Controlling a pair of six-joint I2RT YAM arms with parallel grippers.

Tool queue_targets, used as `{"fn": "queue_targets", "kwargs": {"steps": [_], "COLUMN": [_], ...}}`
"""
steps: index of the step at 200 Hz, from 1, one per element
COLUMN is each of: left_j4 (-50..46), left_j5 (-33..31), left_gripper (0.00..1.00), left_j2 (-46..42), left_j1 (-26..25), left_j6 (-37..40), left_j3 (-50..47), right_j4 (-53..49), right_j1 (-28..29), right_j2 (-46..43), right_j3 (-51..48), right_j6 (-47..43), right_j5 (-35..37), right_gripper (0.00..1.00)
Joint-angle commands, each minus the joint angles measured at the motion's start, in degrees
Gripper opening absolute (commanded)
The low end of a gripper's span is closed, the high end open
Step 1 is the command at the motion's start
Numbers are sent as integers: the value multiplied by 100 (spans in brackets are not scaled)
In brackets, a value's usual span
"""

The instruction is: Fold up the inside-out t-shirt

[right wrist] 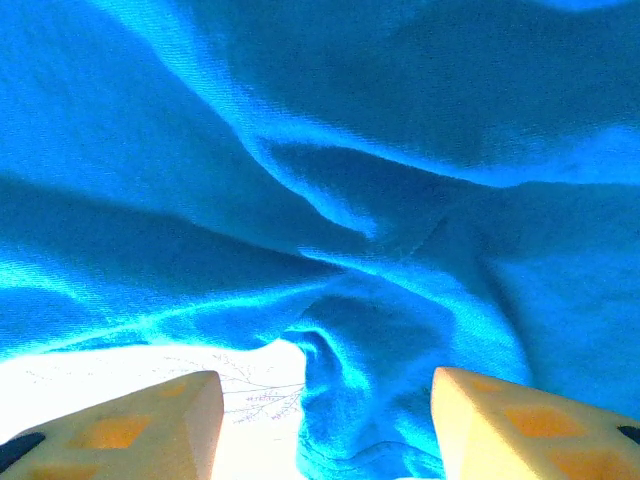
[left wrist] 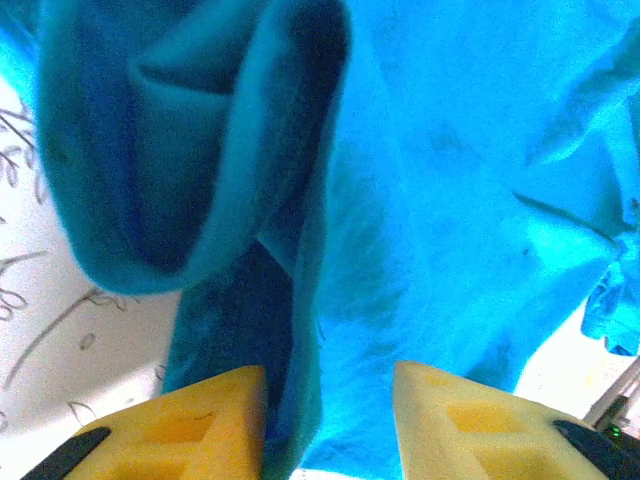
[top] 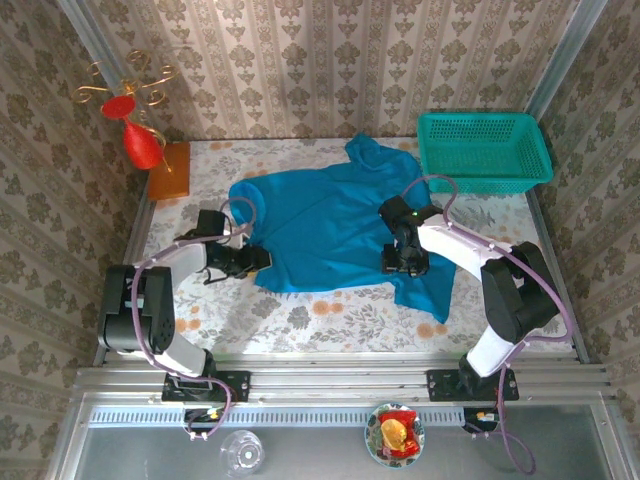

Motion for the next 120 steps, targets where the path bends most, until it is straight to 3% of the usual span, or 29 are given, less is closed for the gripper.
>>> {"fn": "queue_targets", "kwargs": {"steps": [1, 48, 82, 120], "left_j4": [29, -77, -179, -773], "left_j5": [187, -381, -623, -1300], "left_gripper": [35, 32, 18, 0], "left_j2": [-112, -439, -671, -757], "left_j1": [-70, -420, -447, -430], "left_j6": [-49, -99, 12, 133], "left_j3": [-165, -353, -298, 32], "right_j4": [-191, -204, -212, -227], "right_j1": [30, 30, 30, -25], "right_j2": [-54, -40, -23, -220], "right_j3": [69, 84, 92, -22], "right_j6": [-26, -49, -58, 124], "right_j5": [-88, -88, -73, 203], "right_gripper": [59, 59, 59, 59]}}
